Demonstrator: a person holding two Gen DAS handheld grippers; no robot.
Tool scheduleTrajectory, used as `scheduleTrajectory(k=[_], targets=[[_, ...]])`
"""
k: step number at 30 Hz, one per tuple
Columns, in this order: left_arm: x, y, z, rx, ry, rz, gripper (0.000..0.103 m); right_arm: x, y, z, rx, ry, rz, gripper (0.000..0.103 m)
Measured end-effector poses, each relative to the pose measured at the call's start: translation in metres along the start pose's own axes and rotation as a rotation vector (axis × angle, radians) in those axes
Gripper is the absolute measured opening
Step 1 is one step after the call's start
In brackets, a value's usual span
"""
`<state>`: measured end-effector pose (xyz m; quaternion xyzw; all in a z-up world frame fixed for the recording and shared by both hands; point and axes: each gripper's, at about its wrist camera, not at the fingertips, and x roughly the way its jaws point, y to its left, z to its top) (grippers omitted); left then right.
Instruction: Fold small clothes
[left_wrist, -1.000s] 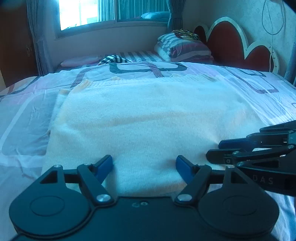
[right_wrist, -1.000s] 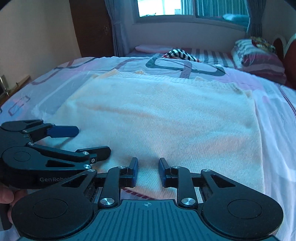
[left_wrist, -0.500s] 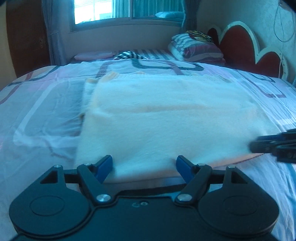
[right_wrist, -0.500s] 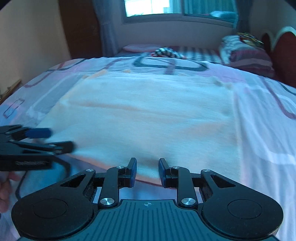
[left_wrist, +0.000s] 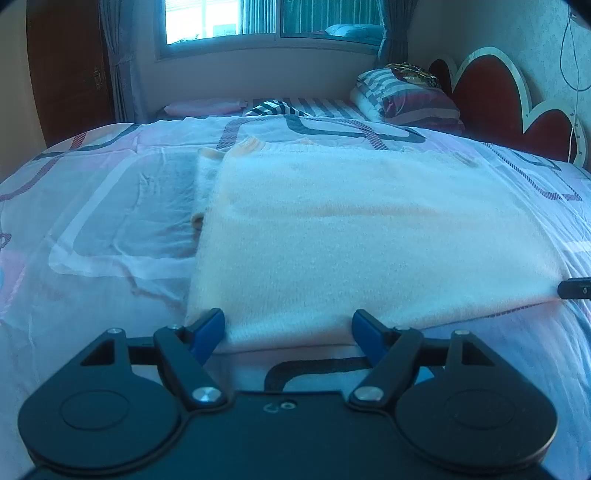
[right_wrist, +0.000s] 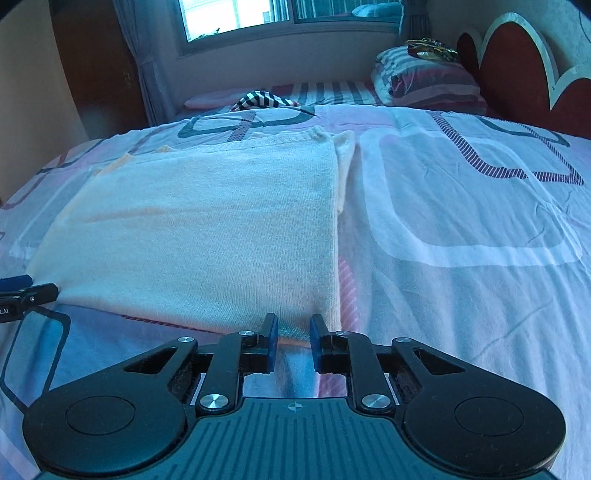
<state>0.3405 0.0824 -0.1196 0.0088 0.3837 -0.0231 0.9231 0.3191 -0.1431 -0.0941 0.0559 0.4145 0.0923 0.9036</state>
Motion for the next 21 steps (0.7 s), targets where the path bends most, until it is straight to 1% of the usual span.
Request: scheduleTrajectory(k=[2, 5, 15, 19, 21], targets=[[0.000, 0.001, 0.000, -0.003, 0.004, -0.001, 0.076, -0.004, 0.001, 0.002, -0.005, -0.021, 0.000, 0.017], [0.000, 0.000, -0.001, 0.000, 0.005, 0.001, 0.076, 0.004, -0.004, 0.000, 0.008, 0.013, -0.009, 0.017], [0.003, 0.001, -0.003, 0.000, 0.005, 0.002, 0.076, 0.007, -0.006, -0.002, 0.000, -0.001, -0.004, 0.016], [0.000, 0.003, -0.003, 0.008, 0.012, -0.007, 0.077, 0.007, -0.003, -0.001, -0.016, 0.010, -0.009, 0.016], [-0.008, 0.007, -0.002, -0.004, 0.013, 0.014, 0.077, 0.000, -0.004, 0.001, -0.003, 0.007, -0.010, 0.017]])
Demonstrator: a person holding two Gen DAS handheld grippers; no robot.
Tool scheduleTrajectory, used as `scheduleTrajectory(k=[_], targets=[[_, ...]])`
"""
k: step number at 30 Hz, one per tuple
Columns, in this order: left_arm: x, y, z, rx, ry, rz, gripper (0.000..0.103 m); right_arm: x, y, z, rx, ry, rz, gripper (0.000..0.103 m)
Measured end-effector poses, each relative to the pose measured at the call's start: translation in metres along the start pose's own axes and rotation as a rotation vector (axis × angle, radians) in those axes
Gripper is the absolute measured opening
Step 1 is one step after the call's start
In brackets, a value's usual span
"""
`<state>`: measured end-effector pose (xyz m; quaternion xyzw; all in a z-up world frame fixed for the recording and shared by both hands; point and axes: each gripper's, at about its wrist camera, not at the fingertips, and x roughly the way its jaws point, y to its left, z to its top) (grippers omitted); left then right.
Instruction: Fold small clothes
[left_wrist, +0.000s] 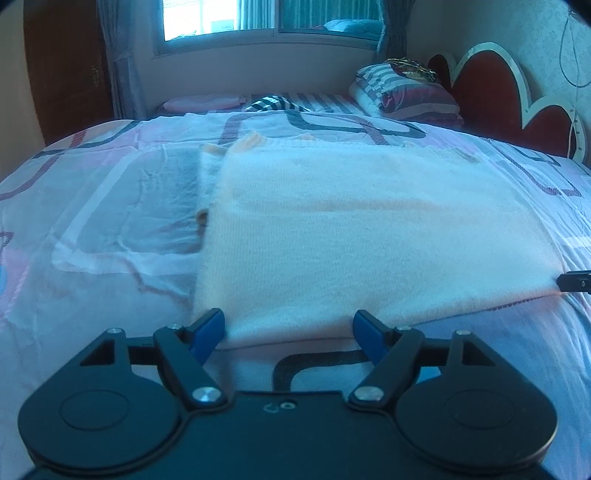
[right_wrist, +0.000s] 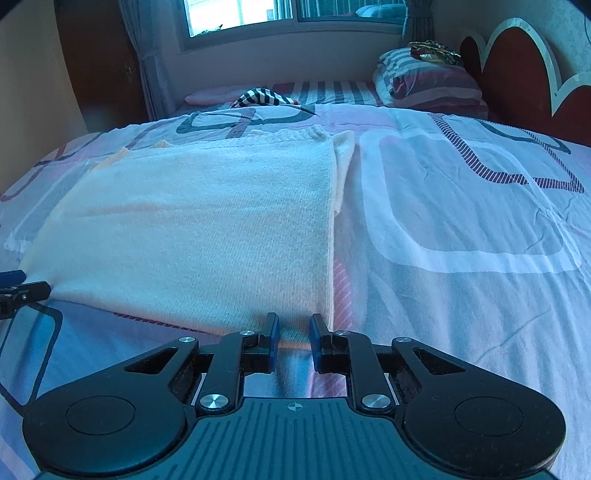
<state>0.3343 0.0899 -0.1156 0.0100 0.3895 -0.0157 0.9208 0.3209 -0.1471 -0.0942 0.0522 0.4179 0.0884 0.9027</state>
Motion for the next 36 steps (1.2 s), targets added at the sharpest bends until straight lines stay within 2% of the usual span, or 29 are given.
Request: scheduleTrajectory(k=[3, 4, 6, 9, 11, 12, 13, 15, 16, 23, 27, 31, 32, 33, 34, 35, 36], targets=[[-0.025, 0.010, -0.009, -0.018, -0.043, 0.122, 0.075, -0.029, -0.002, -0.005, 0.021, -0.080, 0.036, 0.017], [-0.034, 0.015, -0.013, -0.048, -0.053, 0.111, 0.074, -0.035, -0.001, -0.008, 0.017, -0.085, 0.051, 0.017], [-0.046, 0.023, -0.020, -0.147, -0.066, 0.037, 0.072, -0.045, 0.007, -0.011, -0.004, -0.104, 0.064, 0.017], [-0.048, 0.032, -0.029, -0.387, -0.069, -0.108, 0.070, -0.051, 0.020, -0.010, 0.000, -0.130, 0.111, 0.017], [-0.040, 0.037, -0.034, -0.566, -0.080, -0.158, 0.062, -0.051, 0.032, -0.004, 0.006, -0.141, 0.143, 0.017], [-0.034, 0.041, -0.037, -0.645, -0.079, -0.185, 0.049, -0.050, 0.037, 0.000, 0.013, -0.144, 0.158, 0.017], [-0.025, 0.045, -0.039, -0.732, -0.063, -0.214, 0.044, -0.049, 0.041, 0.004, 0.022, -0.146, 0.173, 0.017], [-0.008, 0.053, -0.043, -0.867, -0.055, -0.252, 0.044, -0.043, 0.047, 0.013, 0.032, -0.149, 0.192, 0.017], [-0.003, 0.056, -0.044, -0.907, -0.079, -0.259, 0.044, -0.038, 0.051, 0.019, 0.032, -0.152, 0.196, 0.017], [0.028, 0.063, -0.036, -1.064, -0.188, -0.262, 0.046, 0.014, 0.071, 0.052, 0.030, -0.133, 0.240, 0.017], [0.038, 0.057, -0.022, -1.058, -0.219, -0.213, 0.044, 0.051, 0.080, 0.070, 0.046, -0.125, 0.254, 0.017], [0.046, 0.059, -0.019, -1.060, -0.218, -0.190, 0.028, 0.075, 0.090, 0.082, 0.040, -0.135, 0.262, 0.016], [0.049, 0.061, -0.018, -1.063, -0.218, -0.204, 0.028, 0.080, 0.095, 0.083, 0.016, -0.136, 0.247, 0.014], [0.051, 0.062, -0.017, -1.060, -0.217, -0.216, 0.028, 0.087, 0.100, 0.084, -0.009, -0.129, 0.230, 0.002], [0.051, 0.063, -0.016, -1.055, -0.214, -0.217, 0.025, 0.095, 0.105, 0.082, -0.035, -0.109, 0.188, 0.000], [0.052, 0.063, -0.015, -1.049, -0.210, -0.218, 0.020, 0.104, 0.107, 0.078, -0.048, -0.086, 0.161, 0.000], [0.054, 0.064, -0.015, -1.042, -0.201, -0.213, 0.006, 0.107, 0.106, 0.073, -0.045, -0.099, 0.160, 0.000]])
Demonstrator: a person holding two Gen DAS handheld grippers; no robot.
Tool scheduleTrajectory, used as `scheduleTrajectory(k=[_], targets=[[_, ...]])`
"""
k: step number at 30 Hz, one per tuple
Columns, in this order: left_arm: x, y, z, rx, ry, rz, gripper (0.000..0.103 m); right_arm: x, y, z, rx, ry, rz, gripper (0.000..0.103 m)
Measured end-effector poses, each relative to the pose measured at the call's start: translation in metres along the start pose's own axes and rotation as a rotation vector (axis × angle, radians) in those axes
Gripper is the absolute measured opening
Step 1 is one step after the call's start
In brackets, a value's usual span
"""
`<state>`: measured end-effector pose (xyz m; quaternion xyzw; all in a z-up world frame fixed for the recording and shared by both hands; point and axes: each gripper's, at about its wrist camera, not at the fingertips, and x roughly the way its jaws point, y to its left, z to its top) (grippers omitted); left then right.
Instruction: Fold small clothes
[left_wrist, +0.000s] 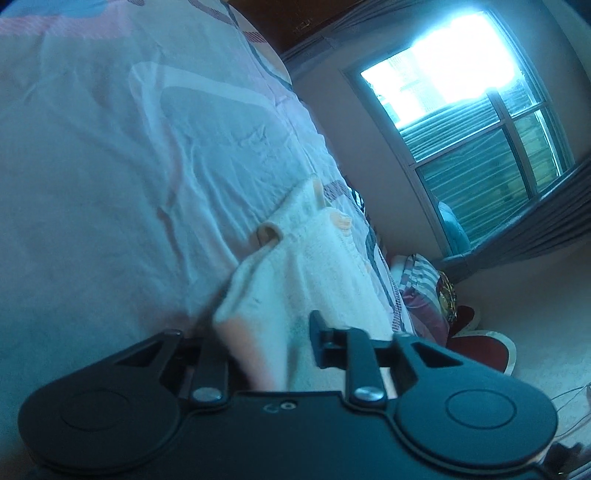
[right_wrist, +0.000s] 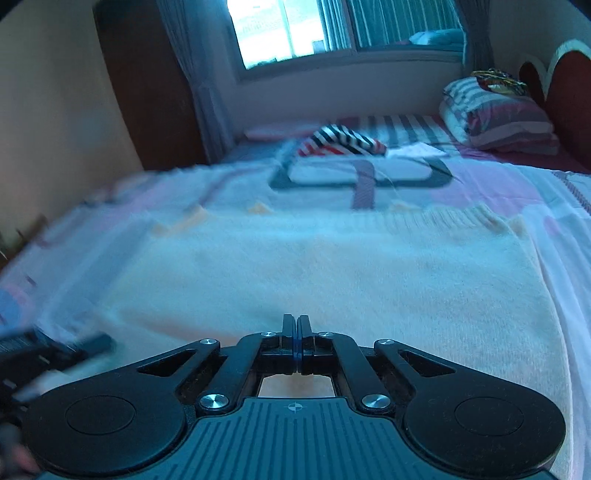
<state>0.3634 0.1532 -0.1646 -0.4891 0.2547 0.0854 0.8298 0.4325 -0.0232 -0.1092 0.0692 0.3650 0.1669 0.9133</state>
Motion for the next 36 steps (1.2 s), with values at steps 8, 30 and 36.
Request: scheduleTrajectory(k=[8, 30, 36], targets=[[-0.003, 0.013, 0.004, -0.025, 0.006, -0.039, 0.012, -0.001, -0.005, 0.002, 0.029, 0.005, 0.005, 0.000], [0.014, -0.200, -0.112, 0.821, 0.218, -0.141, 0.006, -0.107, -0.150, 0.005, 0.537, -0.218, 0.011, 0.000], [0.037, -0.197, -0.176, 0.911, 0.516, -0.161, 0.031, -0.136, -0.189, 0.001, 0.631, -0.242, 0.045, 0.004]])
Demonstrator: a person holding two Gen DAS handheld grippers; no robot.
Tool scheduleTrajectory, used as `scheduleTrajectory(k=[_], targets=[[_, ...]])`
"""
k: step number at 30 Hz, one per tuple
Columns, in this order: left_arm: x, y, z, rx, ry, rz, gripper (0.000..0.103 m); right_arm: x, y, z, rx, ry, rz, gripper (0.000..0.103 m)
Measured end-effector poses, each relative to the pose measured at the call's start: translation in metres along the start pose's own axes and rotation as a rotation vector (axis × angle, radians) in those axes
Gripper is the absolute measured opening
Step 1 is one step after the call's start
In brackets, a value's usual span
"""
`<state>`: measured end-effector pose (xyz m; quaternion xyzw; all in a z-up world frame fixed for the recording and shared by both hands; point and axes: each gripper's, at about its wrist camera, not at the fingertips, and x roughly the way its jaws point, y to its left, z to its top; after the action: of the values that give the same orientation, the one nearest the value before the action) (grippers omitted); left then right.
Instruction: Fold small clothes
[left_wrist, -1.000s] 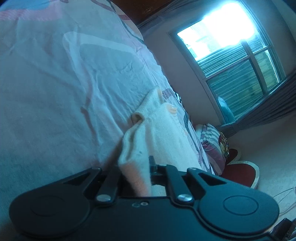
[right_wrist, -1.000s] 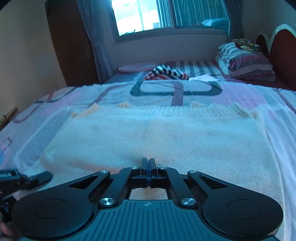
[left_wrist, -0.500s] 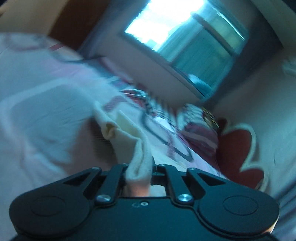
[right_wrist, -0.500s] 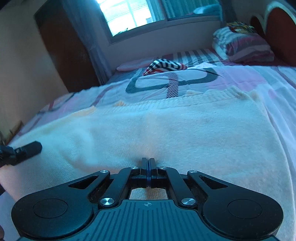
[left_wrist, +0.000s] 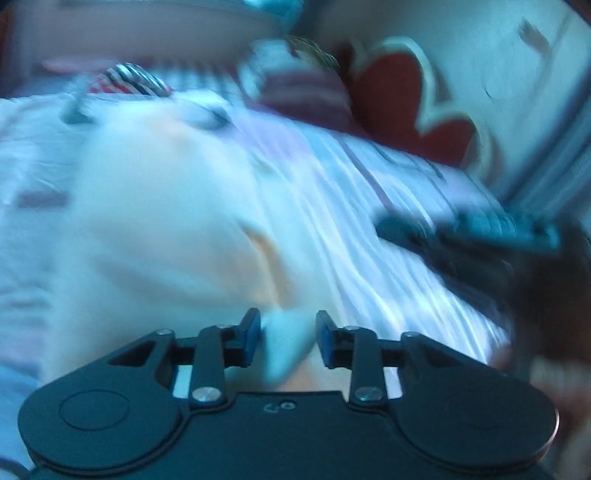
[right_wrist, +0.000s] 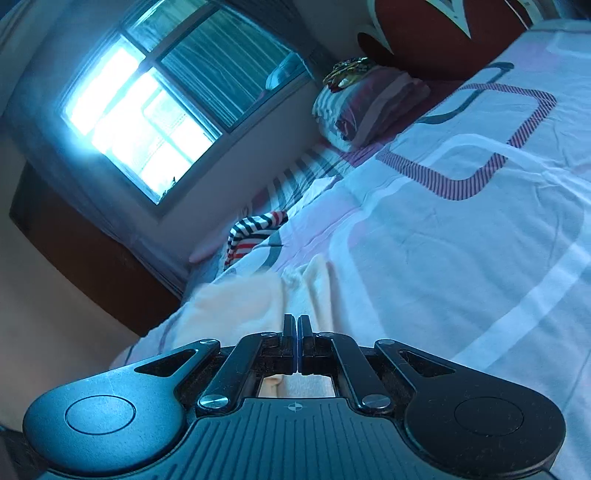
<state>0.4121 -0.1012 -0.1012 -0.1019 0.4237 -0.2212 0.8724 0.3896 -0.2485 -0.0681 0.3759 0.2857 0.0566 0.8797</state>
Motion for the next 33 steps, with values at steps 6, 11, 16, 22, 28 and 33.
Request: scheduleTrajectory(k=[6, 11, 16, 22, 28, 33], targets=[[-0.065, 0.063, 0.018, -0.080, -0.273, 0.063, 0.071, 0.016, 0.012, -0.010, -0.031, 0.097, 0.119, 0.055], [-0.049, 0.115, 0.032, -0.127, -0.214, 0.184, 0.061, 0.054, 0.028, -0.028, -0.072, 0.217, 0.133, 0.055], [-0.029, 0.125, 0.019, -0.139, -0.111, 0.188, 0.058, 0.077, 0.031, -0.037, -0.073, 0.309, 0.132, 0.054], [-0.039, 0.139, 0.023, -0.188, -0.147, 0.115, 0.057, 0.088, 0.024, -0.030, -0.051, 0.327, 0.150, 0.050], [-0.025, 0.146, 0.028, -0.176, -0.111, 0.098, 0.058, 0.113, 0.055, -0.042, -0.160, 0.380, 0.139, 0.030], [-0.030, 0.144, 0.031, -0.161, -0.139, 0.092, 0.056, 0.113, 0.075, -0.050, -0.302, 0.358, 0.090, 0.016]])
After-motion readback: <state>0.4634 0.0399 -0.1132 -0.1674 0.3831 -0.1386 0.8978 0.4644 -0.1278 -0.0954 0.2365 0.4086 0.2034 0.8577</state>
